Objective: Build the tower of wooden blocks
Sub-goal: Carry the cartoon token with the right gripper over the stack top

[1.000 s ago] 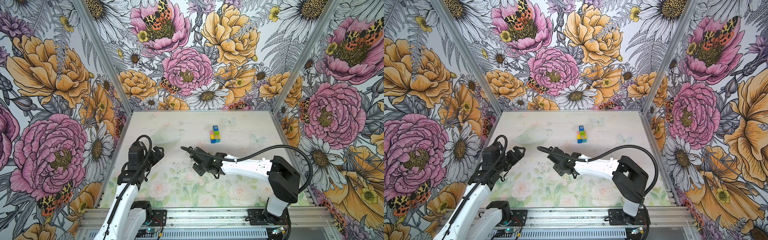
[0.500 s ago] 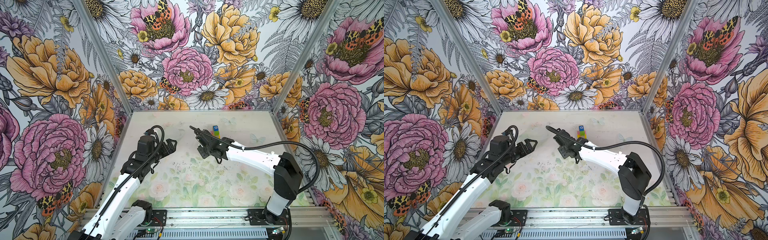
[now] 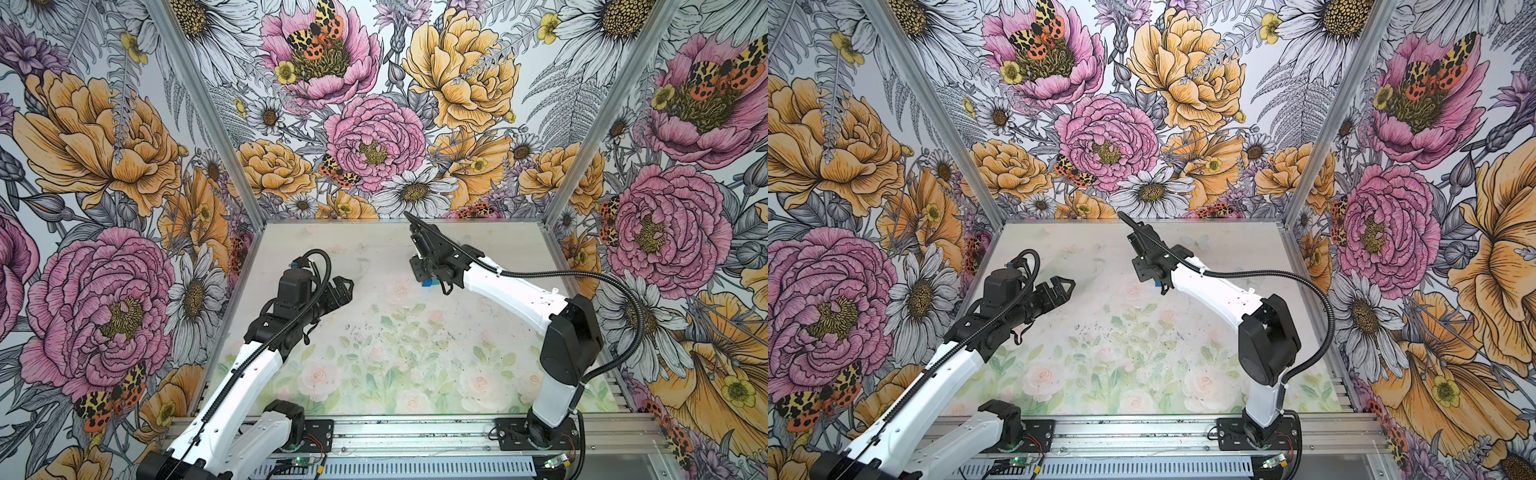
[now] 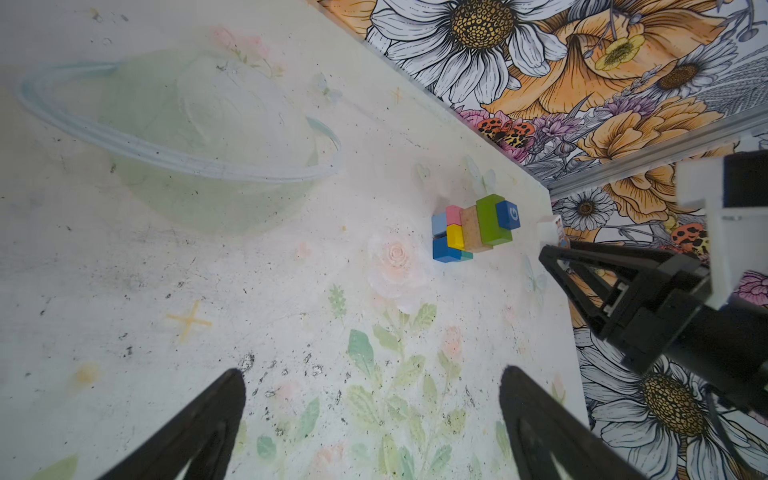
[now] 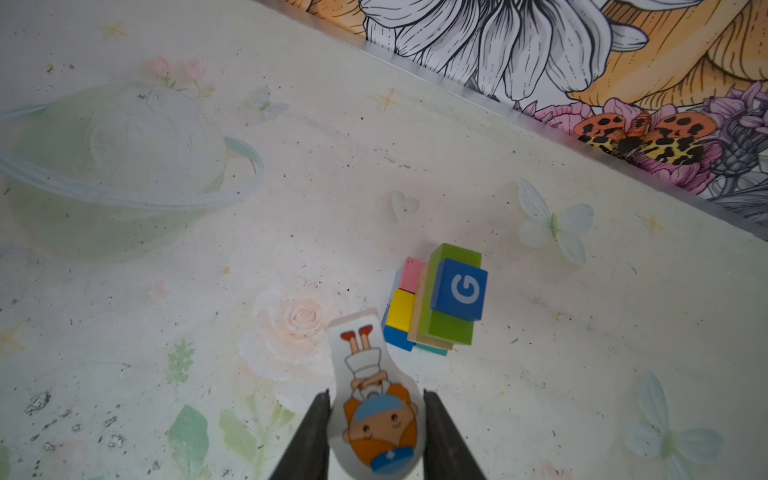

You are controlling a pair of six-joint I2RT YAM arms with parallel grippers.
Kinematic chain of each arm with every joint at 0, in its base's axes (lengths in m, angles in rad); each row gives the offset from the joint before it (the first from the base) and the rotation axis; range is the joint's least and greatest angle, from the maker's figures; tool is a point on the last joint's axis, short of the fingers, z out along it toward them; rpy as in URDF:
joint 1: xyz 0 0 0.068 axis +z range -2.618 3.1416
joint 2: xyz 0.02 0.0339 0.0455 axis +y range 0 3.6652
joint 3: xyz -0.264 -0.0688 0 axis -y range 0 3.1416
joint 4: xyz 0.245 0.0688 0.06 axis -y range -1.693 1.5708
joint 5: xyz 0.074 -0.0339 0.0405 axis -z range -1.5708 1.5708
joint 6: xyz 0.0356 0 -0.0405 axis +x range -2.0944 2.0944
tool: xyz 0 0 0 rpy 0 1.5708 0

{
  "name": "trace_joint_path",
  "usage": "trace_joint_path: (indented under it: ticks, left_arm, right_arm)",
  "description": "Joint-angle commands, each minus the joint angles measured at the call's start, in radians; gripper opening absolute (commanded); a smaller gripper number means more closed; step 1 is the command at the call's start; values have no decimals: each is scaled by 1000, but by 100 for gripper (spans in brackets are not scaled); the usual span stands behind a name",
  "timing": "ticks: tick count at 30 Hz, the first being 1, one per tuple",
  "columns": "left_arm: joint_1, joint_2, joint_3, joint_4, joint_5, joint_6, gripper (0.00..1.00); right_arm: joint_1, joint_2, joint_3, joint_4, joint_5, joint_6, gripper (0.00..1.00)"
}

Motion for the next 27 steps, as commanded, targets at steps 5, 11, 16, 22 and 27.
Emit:
trace_joint_path:
  ticks: [5, 11, 16, 22, 27]
  left_arm:
    - [-15, 27, 15, 22, -17, 18, 97]
    - [-68, 58, 17, 60, -24, 1, 97]
    - [-124, 109, 46, 66, -18, 16, 97]
    - [-162, 146, 82, 66, -28, 35, 97]
    - [-163, 156, 94, 66, -24, 42, 97]
  right_arm:
    - [-58, 74, 114, -34, -17, 15, 26]
    - [-91, 125, 171, -57, -23, 64, 26]
    - [-106, 150, 192, -61, -17, 89, 26]
    - [-122, 178, 214, -70, -24, 108, 26]
    - [-128, 198, 226, -80, -30, 113, 26]
